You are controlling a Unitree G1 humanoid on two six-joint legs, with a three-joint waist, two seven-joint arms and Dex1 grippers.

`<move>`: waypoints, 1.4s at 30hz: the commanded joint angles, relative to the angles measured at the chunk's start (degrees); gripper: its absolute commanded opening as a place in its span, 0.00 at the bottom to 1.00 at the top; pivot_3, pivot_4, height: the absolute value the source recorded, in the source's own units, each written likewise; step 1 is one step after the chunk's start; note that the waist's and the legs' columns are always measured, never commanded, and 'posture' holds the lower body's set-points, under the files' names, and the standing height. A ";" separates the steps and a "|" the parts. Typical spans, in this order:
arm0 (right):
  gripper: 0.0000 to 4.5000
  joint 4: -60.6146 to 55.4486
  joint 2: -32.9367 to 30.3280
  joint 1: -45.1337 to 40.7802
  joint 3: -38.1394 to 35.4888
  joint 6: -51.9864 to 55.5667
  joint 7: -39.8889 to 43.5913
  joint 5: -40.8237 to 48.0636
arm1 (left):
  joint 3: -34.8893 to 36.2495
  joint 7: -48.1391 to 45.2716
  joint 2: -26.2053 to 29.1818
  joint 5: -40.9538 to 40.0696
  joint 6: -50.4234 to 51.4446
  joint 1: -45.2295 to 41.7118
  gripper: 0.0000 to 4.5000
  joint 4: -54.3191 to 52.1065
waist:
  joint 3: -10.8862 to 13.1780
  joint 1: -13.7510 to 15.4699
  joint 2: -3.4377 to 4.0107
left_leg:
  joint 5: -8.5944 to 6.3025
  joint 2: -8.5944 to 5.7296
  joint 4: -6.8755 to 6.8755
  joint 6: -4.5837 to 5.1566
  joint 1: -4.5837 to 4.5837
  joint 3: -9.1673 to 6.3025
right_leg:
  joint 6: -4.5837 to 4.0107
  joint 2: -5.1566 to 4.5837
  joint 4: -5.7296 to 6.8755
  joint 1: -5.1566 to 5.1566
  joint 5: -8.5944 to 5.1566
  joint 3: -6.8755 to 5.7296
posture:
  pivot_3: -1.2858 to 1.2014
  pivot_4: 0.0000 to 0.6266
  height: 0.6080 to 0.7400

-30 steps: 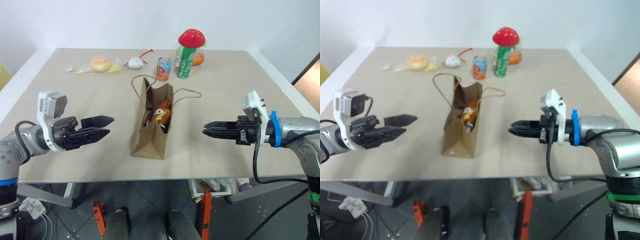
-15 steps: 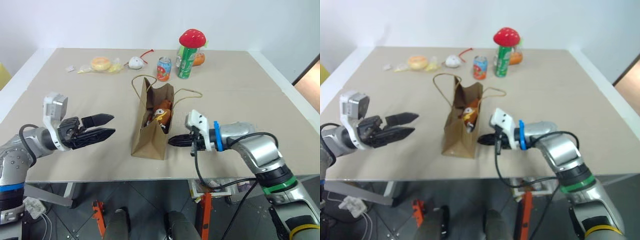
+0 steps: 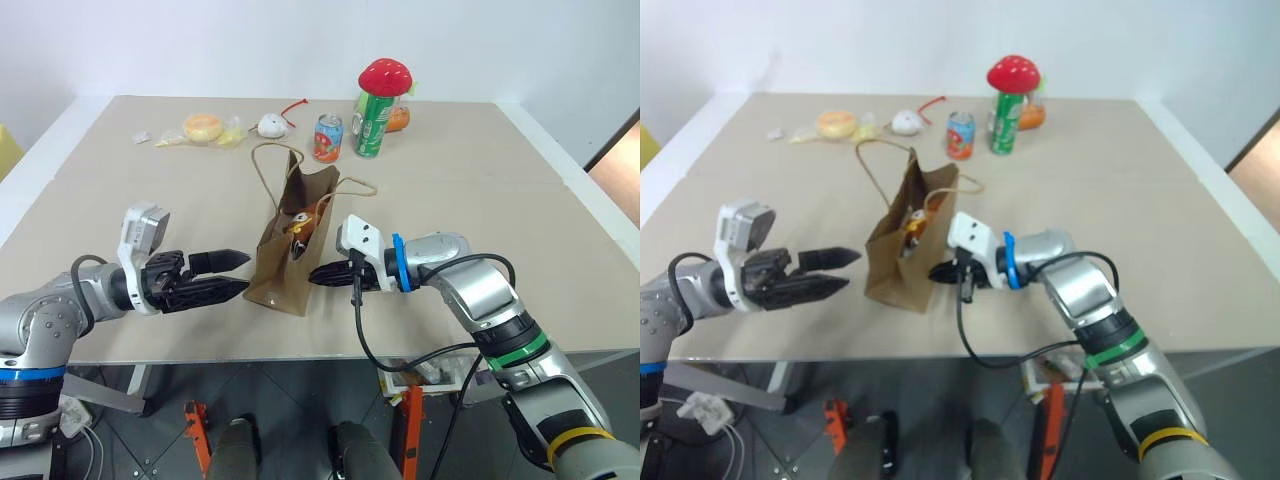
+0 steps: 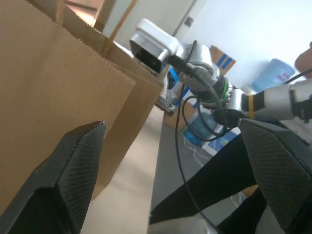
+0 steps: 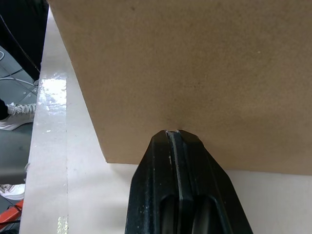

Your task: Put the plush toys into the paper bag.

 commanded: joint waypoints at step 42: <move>0.02 4.55 8.39 -6.38 -1.35 -0.78 -6.87 -4.53 | -3.86 15.65 -7.52 11.43 -6.16 -3.05 1.00 -9.83 | -0.01 0.00 -0.01 | 0.01 0.02 -0.01 0.02 -0.04 0.03 | 0.28 0.00 0.03 0.01 0.18 -0.01 | 0.52 0.24 1.00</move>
